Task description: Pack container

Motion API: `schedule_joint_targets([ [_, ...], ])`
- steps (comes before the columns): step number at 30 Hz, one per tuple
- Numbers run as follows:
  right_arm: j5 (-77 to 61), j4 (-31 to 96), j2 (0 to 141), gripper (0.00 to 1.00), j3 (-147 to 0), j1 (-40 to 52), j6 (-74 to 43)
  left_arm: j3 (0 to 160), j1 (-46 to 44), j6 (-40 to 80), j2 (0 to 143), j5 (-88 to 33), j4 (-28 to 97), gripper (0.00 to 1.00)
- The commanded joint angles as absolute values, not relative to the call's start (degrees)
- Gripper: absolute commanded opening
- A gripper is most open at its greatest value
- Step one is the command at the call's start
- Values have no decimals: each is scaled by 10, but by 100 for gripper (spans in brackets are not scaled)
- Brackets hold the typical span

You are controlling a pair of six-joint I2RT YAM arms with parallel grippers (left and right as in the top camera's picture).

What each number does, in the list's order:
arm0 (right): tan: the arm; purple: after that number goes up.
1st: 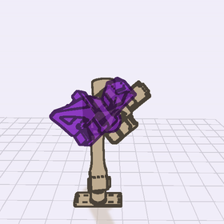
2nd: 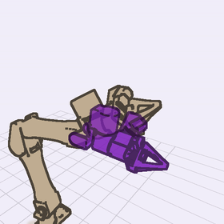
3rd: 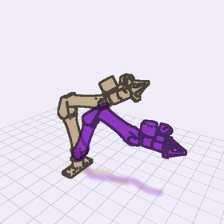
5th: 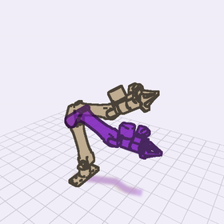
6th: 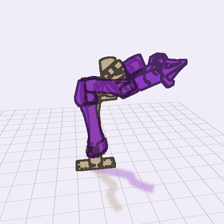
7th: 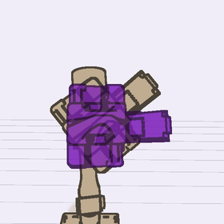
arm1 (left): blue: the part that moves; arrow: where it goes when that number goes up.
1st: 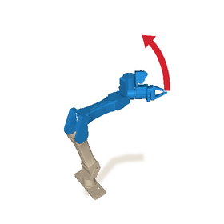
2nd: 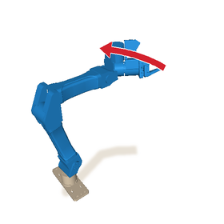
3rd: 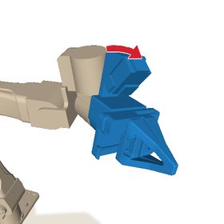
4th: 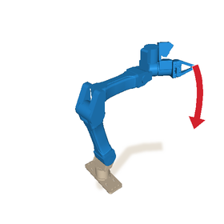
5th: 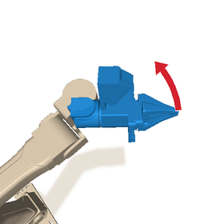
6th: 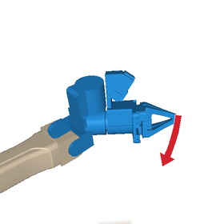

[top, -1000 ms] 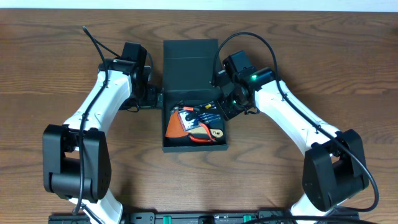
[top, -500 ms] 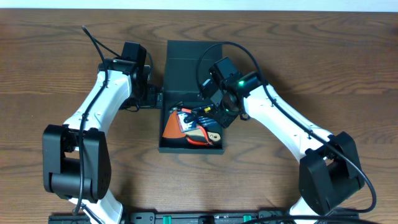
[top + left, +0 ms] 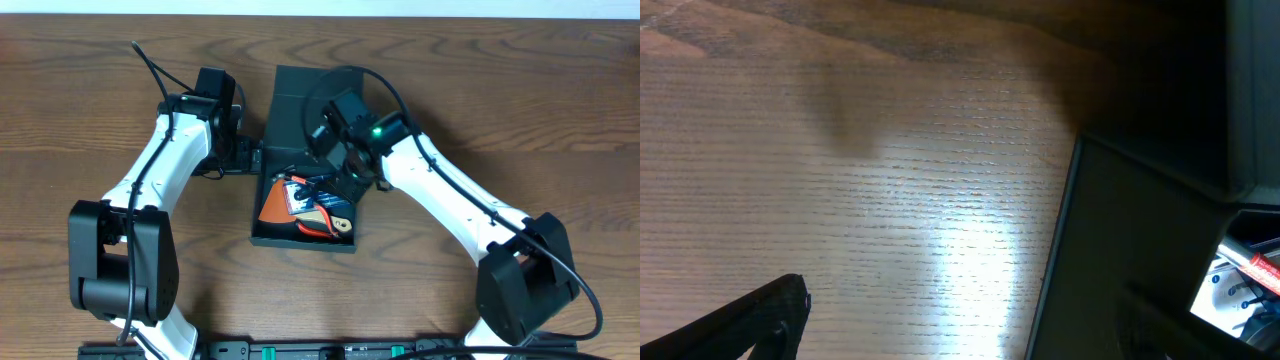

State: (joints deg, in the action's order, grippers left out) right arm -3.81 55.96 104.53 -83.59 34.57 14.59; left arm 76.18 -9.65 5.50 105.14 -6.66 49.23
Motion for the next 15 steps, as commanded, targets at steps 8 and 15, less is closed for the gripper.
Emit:
schedule_joint_targets([
  [8,-15,593,1047,4,-885,349,117,759,-101,48,1056,-77,491,96],
  [15,-52,623,1047,3,-884,349,117,759,-101,48,1056,-77,491,96],
])
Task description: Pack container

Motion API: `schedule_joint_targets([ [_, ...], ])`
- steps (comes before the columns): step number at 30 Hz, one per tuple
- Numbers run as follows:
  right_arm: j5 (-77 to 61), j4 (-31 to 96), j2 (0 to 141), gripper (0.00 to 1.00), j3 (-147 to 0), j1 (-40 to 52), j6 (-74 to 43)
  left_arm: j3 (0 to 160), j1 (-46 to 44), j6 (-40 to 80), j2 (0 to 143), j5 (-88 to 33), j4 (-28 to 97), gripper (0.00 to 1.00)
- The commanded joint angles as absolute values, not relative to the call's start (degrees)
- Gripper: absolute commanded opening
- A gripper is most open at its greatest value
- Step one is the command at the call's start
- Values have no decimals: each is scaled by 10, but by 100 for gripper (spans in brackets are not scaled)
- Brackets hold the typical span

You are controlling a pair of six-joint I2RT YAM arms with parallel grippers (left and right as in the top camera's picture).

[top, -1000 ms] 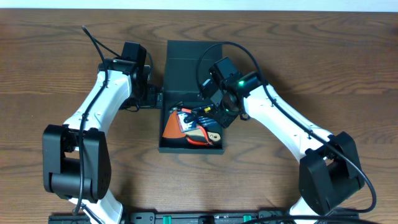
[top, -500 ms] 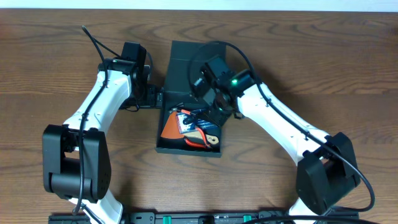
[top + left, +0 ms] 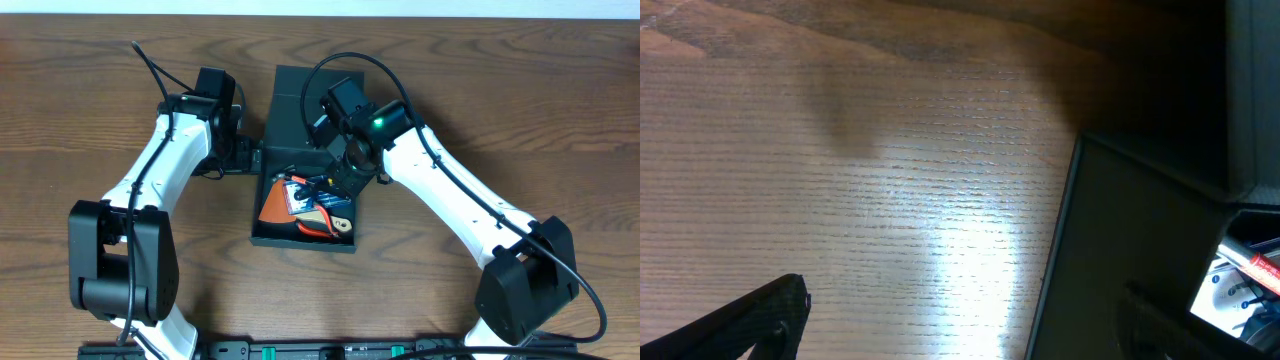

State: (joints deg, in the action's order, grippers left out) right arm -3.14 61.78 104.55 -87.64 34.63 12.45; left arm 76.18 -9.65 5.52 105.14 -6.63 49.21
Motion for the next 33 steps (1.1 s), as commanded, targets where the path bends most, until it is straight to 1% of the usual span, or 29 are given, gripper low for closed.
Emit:
schedule_joint_targets([
  [1,-57,628,1047,3,-884,350,118,759,-101,48,1056,-77,491,96],
  [8,-121,658,1047,3,-883,354,138,759,-101,48,1056,-77,491,96],
  [20,-136,654,1048,3,-836,364,140,759,-101,48,1056,-77,491,96],
  [27,-135,628,1048,3,-821,366,136,759,-101,48,1056,-77,491,96],
  [31,-132,579,1050,5,-807,362,96,759,-101,48,1056,-77,494,96],
  [33,-111,563,1051,8,-800,362,71,759,-101,48,1056,-77,496,96],
])
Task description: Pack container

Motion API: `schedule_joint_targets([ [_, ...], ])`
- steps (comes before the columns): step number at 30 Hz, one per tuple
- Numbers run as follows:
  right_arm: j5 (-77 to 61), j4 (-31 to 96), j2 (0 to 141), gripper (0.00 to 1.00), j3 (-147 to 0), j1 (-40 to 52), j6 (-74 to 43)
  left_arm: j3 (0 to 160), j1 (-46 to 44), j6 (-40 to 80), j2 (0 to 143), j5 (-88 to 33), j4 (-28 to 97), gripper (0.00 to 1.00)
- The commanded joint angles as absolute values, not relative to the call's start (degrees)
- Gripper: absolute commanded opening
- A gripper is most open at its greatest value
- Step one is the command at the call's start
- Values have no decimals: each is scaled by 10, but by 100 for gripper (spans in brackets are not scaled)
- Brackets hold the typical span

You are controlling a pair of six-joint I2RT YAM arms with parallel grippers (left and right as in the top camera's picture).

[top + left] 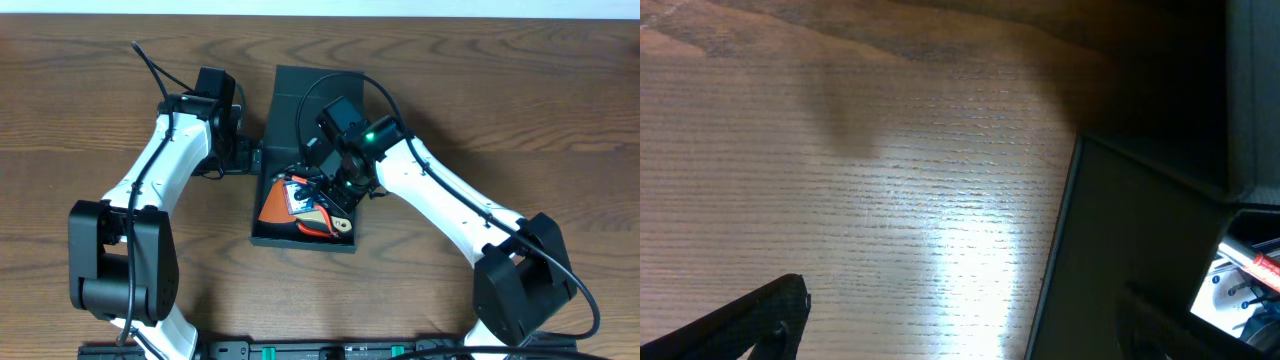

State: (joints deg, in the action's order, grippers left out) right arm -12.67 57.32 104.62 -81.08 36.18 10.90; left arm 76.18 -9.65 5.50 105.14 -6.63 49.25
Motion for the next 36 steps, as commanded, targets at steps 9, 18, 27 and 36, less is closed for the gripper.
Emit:
schedule_joint_targets([
  [9,-8,539,1051,10,-791,355,-19,759,-101,48,1056,-77,498,96],
  [18,-9,540,1051,10,-791,317,-32,759,-101,48,1056,-77,499,96],
  [27,-14,525,1052,11,-790,283,-80,759,-101,48,1056,-77,499,96],
  [36,-51,542,1052,12,-790,308,11,759,-101,48,1056,-77,500,96],
])
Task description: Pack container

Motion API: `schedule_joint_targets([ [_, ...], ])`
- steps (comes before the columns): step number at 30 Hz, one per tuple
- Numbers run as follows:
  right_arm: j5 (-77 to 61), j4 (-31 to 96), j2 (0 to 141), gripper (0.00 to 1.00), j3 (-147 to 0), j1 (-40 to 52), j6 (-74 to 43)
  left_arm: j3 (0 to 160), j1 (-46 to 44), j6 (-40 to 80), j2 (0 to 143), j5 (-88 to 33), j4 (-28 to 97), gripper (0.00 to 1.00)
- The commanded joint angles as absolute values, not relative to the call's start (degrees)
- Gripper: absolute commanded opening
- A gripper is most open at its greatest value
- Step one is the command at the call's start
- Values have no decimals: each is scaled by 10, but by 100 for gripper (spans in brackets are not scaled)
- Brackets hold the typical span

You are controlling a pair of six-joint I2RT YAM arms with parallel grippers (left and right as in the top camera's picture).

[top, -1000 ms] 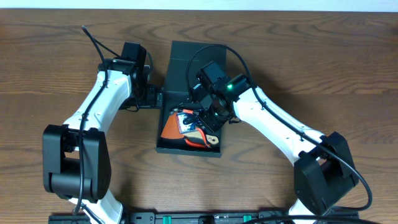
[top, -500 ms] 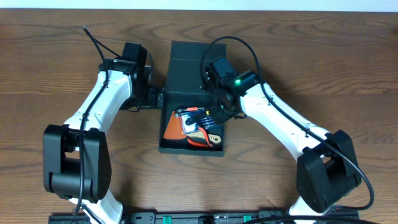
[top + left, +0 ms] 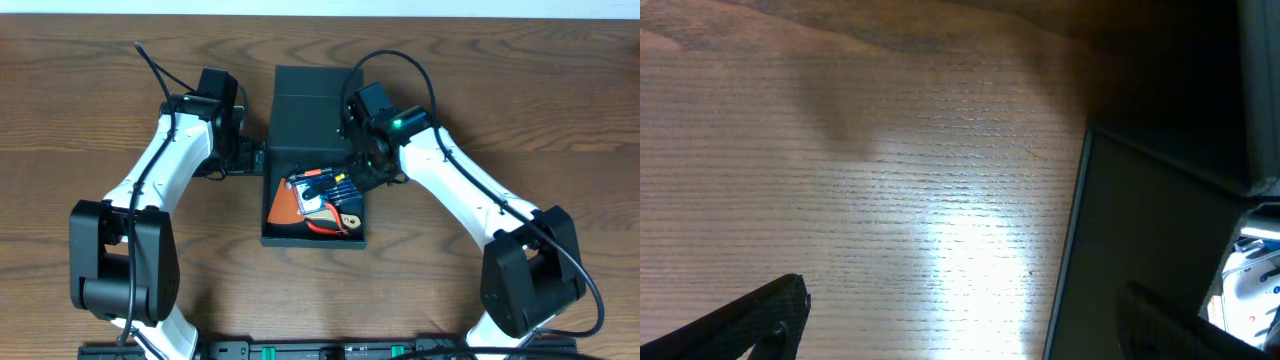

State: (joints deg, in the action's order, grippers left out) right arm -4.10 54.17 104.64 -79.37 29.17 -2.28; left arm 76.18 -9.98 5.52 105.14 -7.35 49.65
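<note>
The black container (image 3: 312,105) lies mid-table, its open lower half (image 3: 267,235) holding an orange piece (image 3: 282,208), a printed card (image 3: 318,203) and a red-handled tool (image 3: 325,227). My left gripper (image 3: 256,158) is at the container's left wall. In the left wrist view the left gripper (image 3: 965,328) is open wide, one fingertip (image 3: 760,320) over the table, the other over the dark wall (image 3: 1140,230). My right gripper (image 3: 362,168) is at the container's right wall; its jaws are hidden under the wrist.
Brown wooden table (image 3: 120,60) all around. A black rail (image 3: 320,350) runs along the front edge between the arm bases. Cables loop above both wrists.
My right gripper has gone from over the contents to the container's right wall. The container now sits slightly further right. The left gripper remains open at the left wall.
My right gripper was over the right side of the contents, then a little further back, then low among the items. Now it is at the right wall and the container has shifted right. The left gripper stayed open at the left wall throughout.
</note>
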Motion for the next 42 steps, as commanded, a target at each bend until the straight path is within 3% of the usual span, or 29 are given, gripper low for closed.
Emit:
schedule_joint_targets([
  [1,-51,540,1052,13,-790,315,17,759,-101,48,1056,-77,500,96],
  [5,-36,524,1052,14,-790,331,19,759,-101,47,1056,-77,500,96],
  [14,34,529,1052,1,-791,283,-68,758,-101,47,1056,-77,500,96],
  [24,34,535,1052,1,-791,232,-68,758,-101,47,1056,-77,500,96],
  [34,19,532,1052,1,-791,243,-68,759,-101,47,1056,-77,500,96],
  [42,-74,503,1052,1,-791,267,-19,758,-101,47,1056,-77,500,96],
])
